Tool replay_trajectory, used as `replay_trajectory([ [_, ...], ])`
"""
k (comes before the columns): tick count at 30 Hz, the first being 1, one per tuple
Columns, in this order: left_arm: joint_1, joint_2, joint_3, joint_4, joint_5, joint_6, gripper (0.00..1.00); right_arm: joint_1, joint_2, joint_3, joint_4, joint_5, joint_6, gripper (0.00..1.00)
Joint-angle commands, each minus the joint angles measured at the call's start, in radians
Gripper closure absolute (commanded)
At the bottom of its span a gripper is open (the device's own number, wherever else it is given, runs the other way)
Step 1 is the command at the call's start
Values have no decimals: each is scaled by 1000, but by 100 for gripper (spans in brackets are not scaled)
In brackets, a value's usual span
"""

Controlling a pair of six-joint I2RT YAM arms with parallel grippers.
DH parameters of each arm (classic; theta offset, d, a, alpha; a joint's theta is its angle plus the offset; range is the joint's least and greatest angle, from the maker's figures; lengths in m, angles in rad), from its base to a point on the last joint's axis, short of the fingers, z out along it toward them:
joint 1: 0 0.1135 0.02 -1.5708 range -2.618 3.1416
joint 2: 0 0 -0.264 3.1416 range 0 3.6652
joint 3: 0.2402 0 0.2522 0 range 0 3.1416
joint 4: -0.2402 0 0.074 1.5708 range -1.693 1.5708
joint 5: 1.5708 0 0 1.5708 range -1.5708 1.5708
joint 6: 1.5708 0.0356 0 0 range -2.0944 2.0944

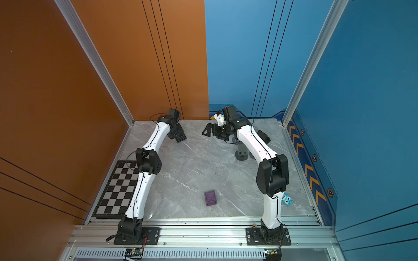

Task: Open the phone stand
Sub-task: Move the phone stand to the center of the board.

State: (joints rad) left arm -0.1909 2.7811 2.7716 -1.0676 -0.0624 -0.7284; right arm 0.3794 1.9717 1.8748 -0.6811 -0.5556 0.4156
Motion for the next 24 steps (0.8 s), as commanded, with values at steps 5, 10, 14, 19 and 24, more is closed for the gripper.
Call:
replay_trajectory([
  [5,-54,-192,-319,-67,54,157,47,13,-2,32,-21,-19,-11,0],
  [10,-72,-311,-478,-65,66,213,48,34,-36,9,-23,1,-6,0],
  [14,-106,-379,-569,-66,58,231,48,50,-72,-34,-23,20,-3,0],
  [19,-161,-449,-677,-63,43,236,48,66,-112,-98,-23,40,-8,0],
  [24,-185,-501,-779,-54,15,219,45,73,-136,-132,-21,50,-8,0],
])
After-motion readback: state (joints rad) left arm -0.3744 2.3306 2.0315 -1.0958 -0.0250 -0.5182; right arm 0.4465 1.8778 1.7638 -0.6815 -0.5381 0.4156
